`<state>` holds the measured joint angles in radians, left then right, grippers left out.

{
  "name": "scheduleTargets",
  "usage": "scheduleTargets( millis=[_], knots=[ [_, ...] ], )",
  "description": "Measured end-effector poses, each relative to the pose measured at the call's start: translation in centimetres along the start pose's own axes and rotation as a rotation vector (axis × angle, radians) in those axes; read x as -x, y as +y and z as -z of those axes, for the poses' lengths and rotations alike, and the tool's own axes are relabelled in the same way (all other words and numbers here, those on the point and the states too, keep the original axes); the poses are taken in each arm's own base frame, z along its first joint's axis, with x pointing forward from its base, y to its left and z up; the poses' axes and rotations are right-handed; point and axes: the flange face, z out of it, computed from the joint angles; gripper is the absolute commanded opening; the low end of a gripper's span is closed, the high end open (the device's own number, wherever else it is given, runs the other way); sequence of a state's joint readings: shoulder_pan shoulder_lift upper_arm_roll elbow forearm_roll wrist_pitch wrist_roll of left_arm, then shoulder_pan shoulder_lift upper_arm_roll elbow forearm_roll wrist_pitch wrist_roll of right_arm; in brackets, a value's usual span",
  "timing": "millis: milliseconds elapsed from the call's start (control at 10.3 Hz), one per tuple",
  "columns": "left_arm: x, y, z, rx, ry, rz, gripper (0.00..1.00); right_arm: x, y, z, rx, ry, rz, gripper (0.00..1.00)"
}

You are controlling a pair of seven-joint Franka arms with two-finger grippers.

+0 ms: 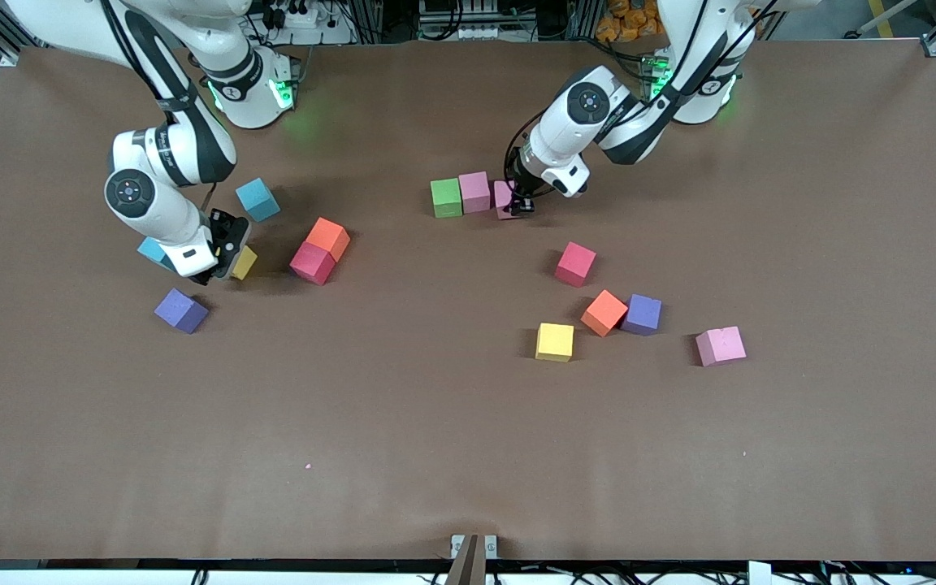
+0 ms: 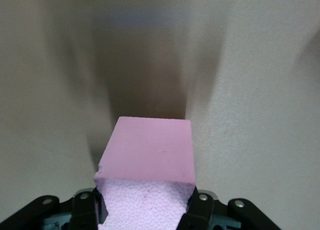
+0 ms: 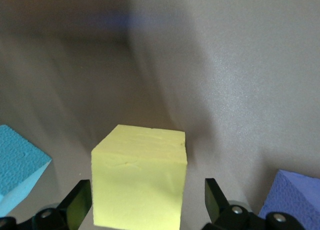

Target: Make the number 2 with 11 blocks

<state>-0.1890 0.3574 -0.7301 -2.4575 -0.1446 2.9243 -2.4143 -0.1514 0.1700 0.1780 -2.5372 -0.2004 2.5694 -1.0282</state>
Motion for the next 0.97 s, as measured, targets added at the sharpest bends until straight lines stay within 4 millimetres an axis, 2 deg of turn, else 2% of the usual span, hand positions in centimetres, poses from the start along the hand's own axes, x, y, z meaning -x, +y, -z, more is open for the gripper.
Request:
scheduleTargets(
  millis=[194,582,776,970],
  knots=[
    [0.3,-0.6,-0.1,0.009,-0.012,-0.012,0.0,-0.2,0.0,-0.8,0.003,0.01,0.003,1.0],
    [0.7,-2.3,-0.8,-0.001,-0.01,-0.041,0.0,-0.3,-0.2,-1.4,-0.009,0.009,0.006,0.69],
    [0.1,-2.5,-1.3,-0.006,-0.01,-0.036,0.0,-0.3,-0.2,-1.4,-0.01,0.009,0.006,0.6],
    [-0.1,-2.7,-1.7,-0.016,-0.006,-0.032,0.0,-0.3,-0.2,-1.4,-0.008,0.01,0.006,0.4]
  ],
)
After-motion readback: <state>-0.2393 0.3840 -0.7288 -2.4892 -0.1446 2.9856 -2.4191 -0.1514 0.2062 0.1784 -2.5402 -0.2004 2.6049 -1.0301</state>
